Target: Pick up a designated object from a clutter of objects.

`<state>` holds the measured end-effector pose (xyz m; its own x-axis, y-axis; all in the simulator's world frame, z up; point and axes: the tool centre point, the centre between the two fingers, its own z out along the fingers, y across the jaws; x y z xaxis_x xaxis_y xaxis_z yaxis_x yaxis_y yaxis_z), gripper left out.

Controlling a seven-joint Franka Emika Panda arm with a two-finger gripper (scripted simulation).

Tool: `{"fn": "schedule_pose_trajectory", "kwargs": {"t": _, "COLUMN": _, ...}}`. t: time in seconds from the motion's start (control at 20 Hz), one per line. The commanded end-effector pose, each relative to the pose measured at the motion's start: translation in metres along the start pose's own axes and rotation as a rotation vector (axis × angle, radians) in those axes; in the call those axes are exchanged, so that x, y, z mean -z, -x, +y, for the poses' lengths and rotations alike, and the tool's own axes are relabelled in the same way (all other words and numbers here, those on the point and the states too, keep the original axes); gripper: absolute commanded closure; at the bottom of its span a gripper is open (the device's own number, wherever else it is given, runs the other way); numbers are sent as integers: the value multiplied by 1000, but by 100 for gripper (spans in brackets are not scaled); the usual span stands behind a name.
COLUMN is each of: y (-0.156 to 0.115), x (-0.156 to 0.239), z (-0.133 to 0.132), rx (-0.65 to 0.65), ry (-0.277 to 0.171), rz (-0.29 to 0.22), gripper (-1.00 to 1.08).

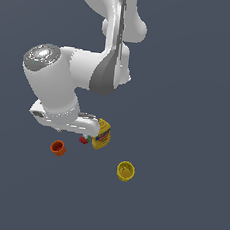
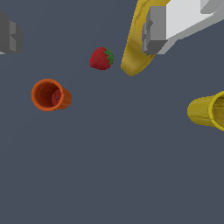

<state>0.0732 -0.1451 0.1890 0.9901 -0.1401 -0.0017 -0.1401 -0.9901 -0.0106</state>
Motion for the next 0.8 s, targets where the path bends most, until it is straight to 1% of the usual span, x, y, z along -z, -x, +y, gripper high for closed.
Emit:
{"fn": "schedule_pose_trajectory", "kwargs": {"t": 0.0, "y": -7, "x": -23, "z": 22, "rx": -24, "ry": 0, "rz": 1, "gripper": -92}}
{"fn": "schedule_pose_trajectory", "kwargs": {"t": 0.2, "y": -14, "x": -54, "z": 50, "rx": -54, "ry": 3, "rz": 2, "gripper": -92}}
{"fn": "schedule_pose_trajectory", "kwargs": {"t": 0.4, "y": -16, "x": -78, "z": 71, "rx": -76, "ry": 6, "rz": 2, "gripper": -92}}
{"fn": "schedule_pose_trajectory", "kwargs": {"t": 0.55, "y": -17, "x": -90, "z": 82, "rx": -87, "ry": 9, "rz": 2, "gripper": -92}}
{"fn": "schedule_pose_trajectory", "kwargs": {"t": 0.75, "y": -17, "x": -99, "z": 90, "rx": -95, "ry": 10, "rz": 2, "gripper": -92}}
